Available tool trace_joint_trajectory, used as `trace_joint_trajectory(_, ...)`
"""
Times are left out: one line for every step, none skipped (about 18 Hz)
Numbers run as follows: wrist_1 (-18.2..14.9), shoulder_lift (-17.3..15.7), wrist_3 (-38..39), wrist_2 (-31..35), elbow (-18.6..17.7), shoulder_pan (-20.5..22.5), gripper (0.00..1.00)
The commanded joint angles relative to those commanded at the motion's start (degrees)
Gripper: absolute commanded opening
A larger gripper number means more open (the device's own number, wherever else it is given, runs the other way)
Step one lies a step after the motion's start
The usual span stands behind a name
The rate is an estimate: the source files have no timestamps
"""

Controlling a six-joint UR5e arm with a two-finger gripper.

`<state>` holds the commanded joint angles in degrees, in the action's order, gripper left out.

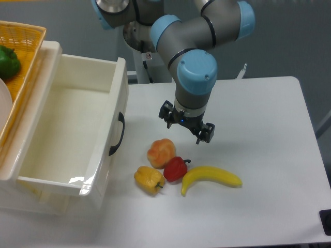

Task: Pick up the round bread

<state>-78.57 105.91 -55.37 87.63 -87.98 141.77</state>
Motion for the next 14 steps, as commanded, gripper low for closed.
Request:
trace_joint_trajectory(0.0, 0.0, 0.0, 0.0, 0.09, 0.09, 1.0)
trace_joint_trajectory(0.09, 0.0, -0.09, 0.09, 0.09, 0.0, 1.0)
trace_joint_trajectory(0.0, -0.09, 0.0, 0.0, 0.09, 0.0, 1.0)
trace_joint_trajectory(0.0, -0.09, 0.0, 0.0, 0.17, 0.09, 1.0)
trace_joint_trajectory(0.17, -0.09, 0.09, -0.09, 0.18, 0.09, 1.0)
trace_joint_trajectory(0.26, -0.09, 0.09, -0.09, 0.18, 0.09, 1.0)
trace_joint_trajectory(0.35, -0.09, 0.26, 0.0, 0.18, 0.0, 1.0)
trace_joint_trajectory(0.35, 0.17, 0.44, -0.09, 0.09, -0.09, 1.0)
trace_joint_trajectory(0.35, 0.26, 0.61, 0.0, 0.09, -0.17, 1.0)
trace_joint_trajectory(0.7, 0.26, 0.7, 0.0, -0.09, -0.18, 1.0)
trace_joint_trajectory(1.23, 0.35, 0.7, 0.0, -0.52, -0.18, 1.0)
trace_joint_trajectory(1.58, 0.35, 0.7, 0.0, -0.96, -0.18, 1.0)
trace_joint_trajectory(1.58, 0.35, 0.79, -0.09, -1.31, -0.09, 1.0)
trace_joint_trajectory(1.67, 0.35, 1.23, -0.09, -1.67, -0.09, 1.0)
